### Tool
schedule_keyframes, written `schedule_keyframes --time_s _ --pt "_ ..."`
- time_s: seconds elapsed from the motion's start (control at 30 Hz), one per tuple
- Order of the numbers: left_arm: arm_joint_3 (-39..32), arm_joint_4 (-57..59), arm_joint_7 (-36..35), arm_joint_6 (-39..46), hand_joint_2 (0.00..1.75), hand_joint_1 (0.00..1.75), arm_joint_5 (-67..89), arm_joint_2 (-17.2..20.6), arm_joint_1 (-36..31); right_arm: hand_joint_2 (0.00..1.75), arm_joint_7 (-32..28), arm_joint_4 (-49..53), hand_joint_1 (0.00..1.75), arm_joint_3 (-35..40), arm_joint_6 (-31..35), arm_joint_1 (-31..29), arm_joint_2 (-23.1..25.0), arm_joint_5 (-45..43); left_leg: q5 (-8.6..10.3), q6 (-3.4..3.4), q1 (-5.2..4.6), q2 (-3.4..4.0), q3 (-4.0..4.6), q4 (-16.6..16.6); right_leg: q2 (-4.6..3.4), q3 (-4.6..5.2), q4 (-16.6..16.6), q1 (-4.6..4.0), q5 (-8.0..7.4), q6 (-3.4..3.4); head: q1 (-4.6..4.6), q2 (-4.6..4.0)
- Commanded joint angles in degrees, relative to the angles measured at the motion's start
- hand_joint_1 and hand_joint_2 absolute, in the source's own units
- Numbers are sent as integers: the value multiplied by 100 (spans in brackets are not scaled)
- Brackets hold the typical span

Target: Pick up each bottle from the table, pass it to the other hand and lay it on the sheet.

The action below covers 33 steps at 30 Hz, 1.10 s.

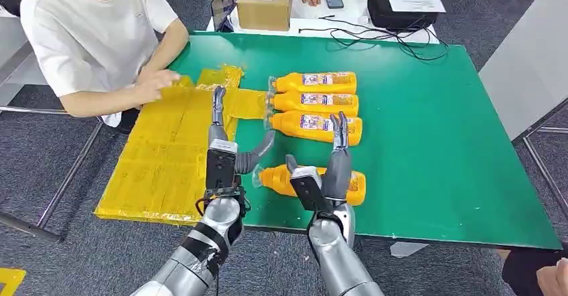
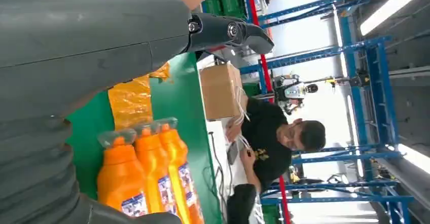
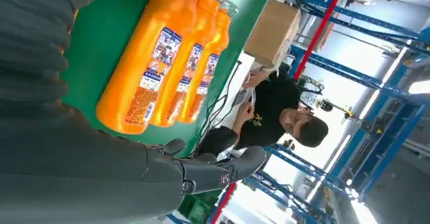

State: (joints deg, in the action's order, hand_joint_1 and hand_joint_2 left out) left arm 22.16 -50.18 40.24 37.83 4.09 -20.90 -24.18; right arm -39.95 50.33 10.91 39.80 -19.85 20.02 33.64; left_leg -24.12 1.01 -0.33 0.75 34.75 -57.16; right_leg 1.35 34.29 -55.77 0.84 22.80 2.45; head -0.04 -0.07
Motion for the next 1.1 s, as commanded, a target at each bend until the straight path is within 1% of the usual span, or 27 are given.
schedule_keyframes --time_s 0.03,0.07,0.1,0.13,0.17,0.2,0.27,0.3,0.4,0.43,0.47,0.53,0.6,0.67,0.7,0.8,0.83,0.87,0.9,0.97,1.0,1.1 --pt "-33 -934 -24 -300 175 0 -125 330 478 175 646 -1543 0 -182 20 -592 -46 1572 -14 -11 8 26 -36 5 -43 -27 8 -6 2 -12 0 0" --pt "-33 -934 -24 -300 175 0 -125 330 478 175 646 -1543 0 -182 20 -592 -46 1572 -8 -8 6 15 -21 4 -29 -16 6 -5 0 -9 2 0" --pt "-114 -1014 -24 -286 175 0 -54 326 558 175 755 -1518 0 -66 20 -534 -74 1779 -4 -6 3 6 -14 4 -16 -9 3 -3 1 -7 0 0" --pt "-167 -1022 -24 -295 175 0 -46 328 595 175 744 -1514 0 -17 20 -494 -86 1703 -9 -10 8 9 -29 7 -24 -21 7 -6 4 -12 2 0" --pt "-167 -1022 -24 -295 175 0 -46 328 595 175 744 -1514 0 -17 20 -494 -86 1703 -7 -8 6 4 -24 10 -16 -20 11 -4 3 -8 0 0" --pt "-324 -940 -24 -371 175 0 -18 320 630 175 1051 -1428 0 331 -61 -395 -228 1828 -10 -10 8 4 -30 9 -20 -26 11 -7 5 -11 2 0" --pt "-504 -961 -24 -321 175 0 57 327 669 175 1370 -1108 0 729 -102 -188 -415 1965 -15 -10 10 13 -37 8 -28 -31 12 -8 6 -11 2 0" --pt "-617 -988 -24 -282 175 0 72 354 684 175 1488 -751 0 923 18 49 -538 2089 -10 -8 7 6 -30 10 -20 -25 12 -6 5 -8 2 0" --pt "-796 -925 -24 -351 175 0 57 367 674 175 1788 -48 0 1110 -30 450 -742 2276 -5 -5 7 -9 -20 10 0 -20 14 -6 5 -6 2 0" --pt "-856 -852 -24 -357 175 0 87 363 666 175 2034 74 0 1170 -310 499 -824 2262 -10 -8 9 -12 -30 9 -2 -30 13 -7 10 -9 2 0" --pt "-919 -790 -24 -391 175 0 75 354 637 175 2261 122 0 1233 -344 504 -909 2442 -6 -6 7 -11 -23 10 0 -23 12 -5 8 -8 2 0" --pt "-919 -790 -24 -391 175 0 75 354 637 175 2261 122 0 1233 -344 504 -909 2442 -5 -4 3 -6 -11 5 -1 -10 7 -2 5 -5 0 0" --pt "-919 -790 -24 -391 175 0 75 354 637 175 2261 122 0 1233 -344 504 -909 2442 -10 -6 7 -5 -19 4 -8 -18 8 -5 7 -9 2 0" --pt "-934 -749 -24 -410 175 0 64 334 615 175 2328 98 0 1244 -223 463 -967 2595 -6 -5 4 -4 -9 5 -5 -8 6 -2 4 -7 2 0" --pt "-980 -715 -24 -466 175 0 35 316 592 175 2453 148 0 1249 20 466 -1000 2845 -4 -3 2 -4 -4 4 -3 -3 7 -1 3 -5 2 0" --pt "-1082 -674 -24 -417 175 0 118 316 570 175 2629 756 0 1193 20 780 -1043 3326 -14 -10 9 -9 -22 -1 -8 -22 4 -7 12 -12 2 0" --pt "-1187 -611 -24 -474 175 0 79 312 550 175 2736 1118 0 1156 20 975 -1097 3542 -8 -7 6 -11 -13 3 0 -13 6 -5 9 -8 2 0" --pt "-1232 -607 -24 -491 175 0 71 317 555 175 2825 1247 0 1162 20 1051 -1141 3700 -4 -3 2 -7 -5 5 1 -4 6 -2 5 -5 2 0" --pt "-1319 -603 -24 -517 175 0 51 312 558 175 2961 1399 0 1180 20 1165 -1197 3873 -13 -8 9 -14 -21 2 0 -23 8 -7 13 -10 2 0" --pt "-1527 -575 -24 -569 175 0 36 307 576 175 3399 1797 0 1141 20 1390 -1367 4493 -6 -4 4 -12 -11 6 4 -11 9 -3 8 -6 2 0" --pt "-1585 -566 -24 -600 175 0 27 310 579 175 3457 1905 0 1071 20 1454 -1400 4529 -13 -7 8 -13 -23 4 -1 -23 8 -6 13 -9 2 0" --pt "-1626 -568 -24 -612 175 0 31 314 587 175 3508 1899 0 1005 20 1441 -1466 4598 -6 -3 1 -10 -7 5 3 -5 7 0 7 -4 2 0"
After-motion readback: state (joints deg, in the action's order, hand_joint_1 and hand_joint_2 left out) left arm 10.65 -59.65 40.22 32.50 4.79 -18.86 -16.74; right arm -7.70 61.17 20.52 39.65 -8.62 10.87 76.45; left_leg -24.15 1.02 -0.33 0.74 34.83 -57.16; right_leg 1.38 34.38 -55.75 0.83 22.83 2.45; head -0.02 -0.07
